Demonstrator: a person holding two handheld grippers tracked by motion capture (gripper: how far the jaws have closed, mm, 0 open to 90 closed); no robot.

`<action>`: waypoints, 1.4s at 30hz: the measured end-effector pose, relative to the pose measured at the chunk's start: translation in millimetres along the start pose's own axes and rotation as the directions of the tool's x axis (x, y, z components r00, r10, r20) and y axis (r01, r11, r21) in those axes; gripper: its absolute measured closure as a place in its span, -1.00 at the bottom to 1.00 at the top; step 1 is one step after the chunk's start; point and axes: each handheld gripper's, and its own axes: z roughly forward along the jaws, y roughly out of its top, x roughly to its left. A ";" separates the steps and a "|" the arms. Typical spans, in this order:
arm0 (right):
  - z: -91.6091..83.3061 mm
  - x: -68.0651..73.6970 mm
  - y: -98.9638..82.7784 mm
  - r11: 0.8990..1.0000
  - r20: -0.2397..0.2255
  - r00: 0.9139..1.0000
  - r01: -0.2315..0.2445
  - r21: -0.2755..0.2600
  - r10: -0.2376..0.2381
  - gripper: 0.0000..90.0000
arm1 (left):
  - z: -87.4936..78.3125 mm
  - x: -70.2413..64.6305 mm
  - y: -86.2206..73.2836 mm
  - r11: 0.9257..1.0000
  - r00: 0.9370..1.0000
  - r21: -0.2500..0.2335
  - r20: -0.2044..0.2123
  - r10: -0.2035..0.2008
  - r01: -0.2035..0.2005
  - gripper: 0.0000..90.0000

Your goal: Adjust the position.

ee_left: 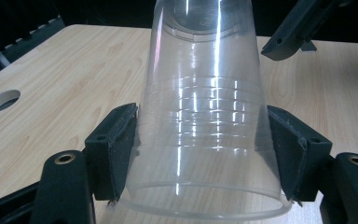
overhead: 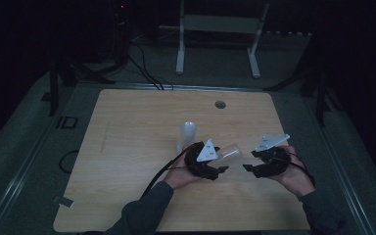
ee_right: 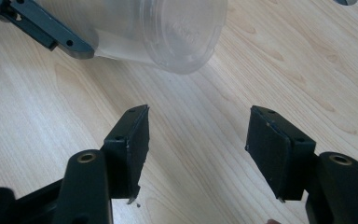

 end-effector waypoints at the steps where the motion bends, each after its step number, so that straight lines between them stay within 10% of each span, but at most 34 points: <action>1: -0.1 0.5 0.7 1.000 0.000 1.000 0.007 0.008 -0.007 -0.13 | 0.0 0.0 0.0 1.000 1.000 0.001 0.001 0.000 0.000 -0.32; 42: 2.2 9.4 15.5 0.973 -0.037 0.983 0.183 0.143 -0.179 -0.16 | 4.5 -1.7 -2.4 0.996 0.996 0.067 0.076 0.049 -0.054 -0.32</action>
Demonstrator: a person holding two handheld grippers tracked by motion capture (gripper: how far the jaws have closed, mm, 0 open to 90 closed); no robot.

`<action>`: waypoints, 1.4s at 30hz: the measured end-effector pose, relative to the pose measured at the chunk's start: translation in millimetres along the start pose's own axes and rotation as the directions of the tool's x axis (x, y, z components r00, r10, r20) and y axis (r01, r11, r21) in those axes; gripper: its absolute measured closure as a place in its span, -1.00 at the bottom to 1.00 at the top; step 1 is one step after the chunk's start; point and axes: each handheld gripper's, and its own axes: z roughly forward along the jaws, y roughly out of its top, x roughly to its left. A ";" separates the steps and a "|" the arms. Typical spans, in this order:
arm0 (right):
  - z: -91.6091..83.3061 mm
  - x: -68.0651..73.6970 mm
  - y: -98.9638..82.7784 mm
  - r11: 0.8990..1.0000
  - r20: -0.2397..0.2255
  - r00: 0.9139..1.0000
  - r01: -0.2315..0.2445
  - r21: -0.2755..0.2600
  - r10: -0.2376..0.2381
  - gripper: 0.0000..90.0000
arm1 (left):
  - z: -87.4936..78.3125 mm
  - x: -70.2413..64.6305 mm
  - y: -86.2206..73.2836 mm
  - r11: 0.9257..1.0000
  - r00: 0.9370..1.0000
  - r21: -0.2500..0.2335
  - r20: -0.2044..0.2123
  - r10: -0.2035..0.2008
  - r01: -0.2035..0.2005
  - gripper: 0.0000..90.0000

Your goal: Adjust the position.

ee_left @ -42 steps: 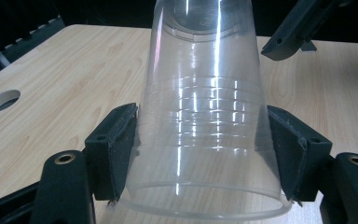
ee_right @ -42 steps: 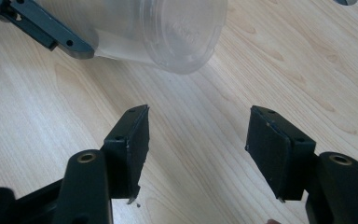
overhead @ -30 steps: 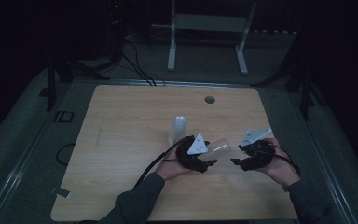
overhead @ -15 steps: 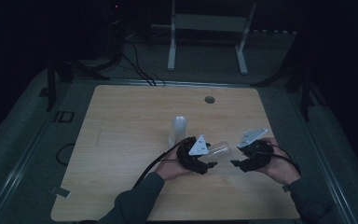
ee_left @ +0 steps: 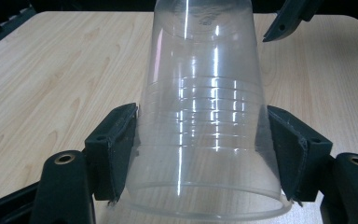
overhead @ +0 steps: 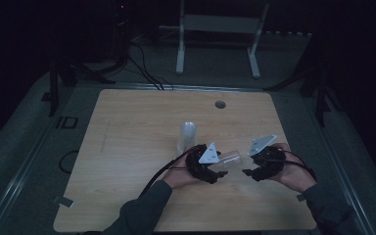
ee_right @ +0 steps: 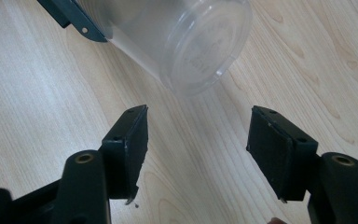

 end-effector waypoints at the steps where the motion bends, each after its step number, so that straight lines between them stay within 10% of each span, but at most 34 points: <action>1: 0.0 0.3 0.5 1.000 -0.002 1.000 0.003 0.003 -0.003 -0.16 | 0.3 -0.2 -0.1 1.000 1.000 0.002 0.002 0.001 -0.001 -0.32; 42: 1.3 8.4 24.9 0.971 -0.071 0.979 0.199 0.133 -0.191 -0.19 | 5.9 -7.3 -0.3 0.992 0.995 0.088 0.042 0.086 -0.089 -0.32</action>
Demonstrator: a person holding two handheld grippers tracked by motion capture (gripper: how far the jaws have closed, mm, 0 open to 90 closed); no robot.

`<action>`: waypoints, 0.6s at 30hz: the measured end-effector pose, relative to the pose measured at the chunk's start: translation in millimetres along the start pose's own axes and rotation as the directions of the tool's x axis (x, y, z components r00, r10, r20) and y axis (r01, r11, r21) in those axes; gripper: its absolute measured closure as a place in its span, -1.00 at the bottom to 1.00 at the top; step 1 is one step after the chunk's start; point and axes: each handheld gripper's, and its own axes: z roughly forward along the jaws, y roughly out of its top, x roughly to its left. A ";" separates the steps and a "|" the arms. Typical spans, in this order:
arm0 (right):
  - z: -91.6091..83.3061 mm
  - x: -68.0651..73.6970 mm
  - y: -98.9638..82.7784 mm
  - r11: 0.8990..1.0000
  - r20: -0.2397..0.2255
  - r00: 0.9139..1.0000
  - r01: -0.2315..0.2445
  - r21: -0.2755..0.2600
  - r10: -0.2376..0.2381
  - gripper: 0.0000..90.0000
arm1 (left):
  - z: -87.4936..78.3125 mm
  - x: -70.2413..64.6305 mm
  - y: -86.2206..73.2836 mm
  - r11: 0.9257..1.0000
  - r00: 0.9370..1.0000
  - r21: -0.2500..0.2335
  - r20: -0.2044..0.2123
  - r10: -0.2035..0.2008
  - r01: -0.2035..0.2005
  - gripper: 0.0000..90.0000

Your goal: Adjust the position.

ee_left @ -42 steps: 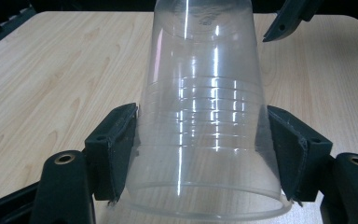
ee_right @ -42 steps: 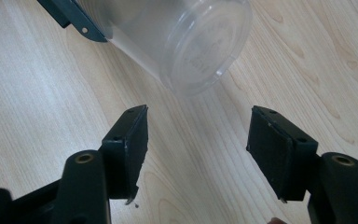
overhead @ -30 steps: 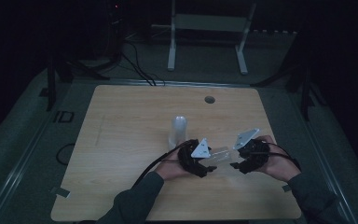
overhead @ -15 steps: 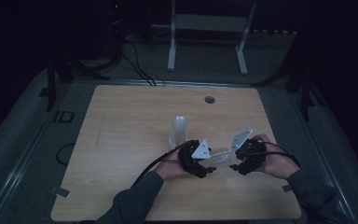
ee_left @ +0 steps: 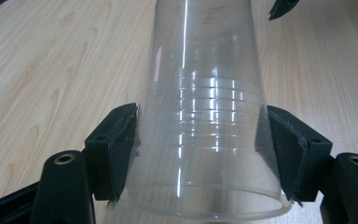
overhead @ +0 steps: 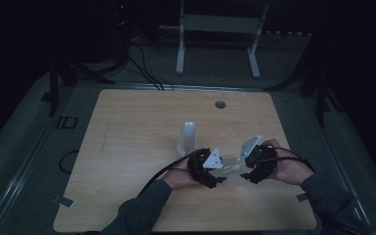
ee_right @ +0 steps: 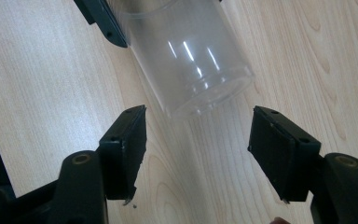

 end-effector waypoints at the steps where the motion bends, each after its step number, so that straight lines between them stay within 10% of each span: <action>1: 0.3 -0.2 0.9 1.000 -0.003 1.000 0.007 0.000 -0.007 -0.19 | 0.2 -0.3 0.0 1.000 1.000 0.004 0.000 0.004 -0.004 -0.32; 18: 8.1 3.5 11.8 0.997 -0.039 0.997 0.063 0.042 -0.061 -0.26 | -0.6 -4.3 1.3 0.999 0.999 0.024 0.027 0.041 -0.042 -0.32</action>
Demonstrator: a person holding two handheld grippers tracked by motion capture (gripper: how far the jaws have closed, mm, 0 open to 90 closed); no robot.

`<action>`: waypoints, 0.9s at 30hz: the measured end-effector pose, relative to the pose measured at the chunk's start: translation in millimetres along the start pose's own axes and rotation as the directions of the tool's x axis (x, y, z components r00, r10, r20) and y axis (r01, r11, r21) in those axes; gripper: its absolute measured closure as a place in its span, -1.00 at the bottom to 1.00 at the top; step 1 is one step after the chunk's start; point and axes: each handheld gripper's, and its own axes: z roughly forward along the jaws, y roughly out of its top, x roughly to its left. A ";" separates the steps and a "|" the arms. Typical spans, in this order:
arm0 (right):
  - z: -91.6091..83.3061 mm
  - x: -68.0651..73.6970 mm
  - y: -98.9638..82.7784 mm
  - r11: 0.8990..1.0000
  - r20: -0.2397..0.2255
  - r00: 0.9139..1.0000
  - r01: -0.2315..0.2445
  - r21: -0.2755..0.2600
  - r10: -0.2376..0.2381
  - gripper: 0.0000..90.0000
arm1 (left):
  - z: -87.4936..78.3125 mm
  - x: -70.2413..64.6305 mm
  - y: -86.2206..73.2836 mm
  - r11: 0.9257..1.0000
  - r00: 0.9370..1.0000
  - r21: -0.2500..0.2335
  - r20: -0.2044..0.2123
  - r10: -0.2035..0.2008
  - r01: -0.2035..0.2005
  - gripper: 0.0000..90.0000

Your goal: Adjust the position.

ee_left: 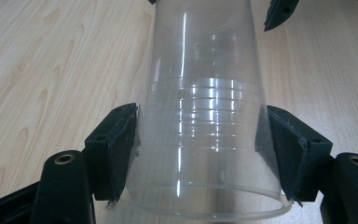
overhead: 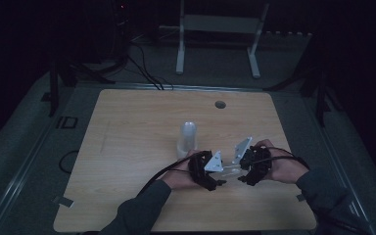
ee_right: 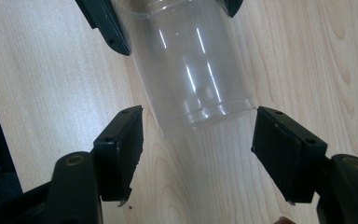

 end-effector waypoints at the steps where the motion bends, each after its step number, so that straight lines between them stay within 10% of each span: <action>1: 0.4 0.4 0.3 1.000 -0.003 1.000 0.002 0.000 -0.002 -0.26 | -0.1 -0.2 0.1 1.000 1.000 0.000 0.003 0.001 -0.001 -0.32; 27: 12.5 9.1 7.0 0.998 -0.053 0.997 0.061 0.021 -0.060 -0.26 | -3.9 -8.2 5.8 0.998 0.999 -0.044 0.034 0.036 -0.034 -0.33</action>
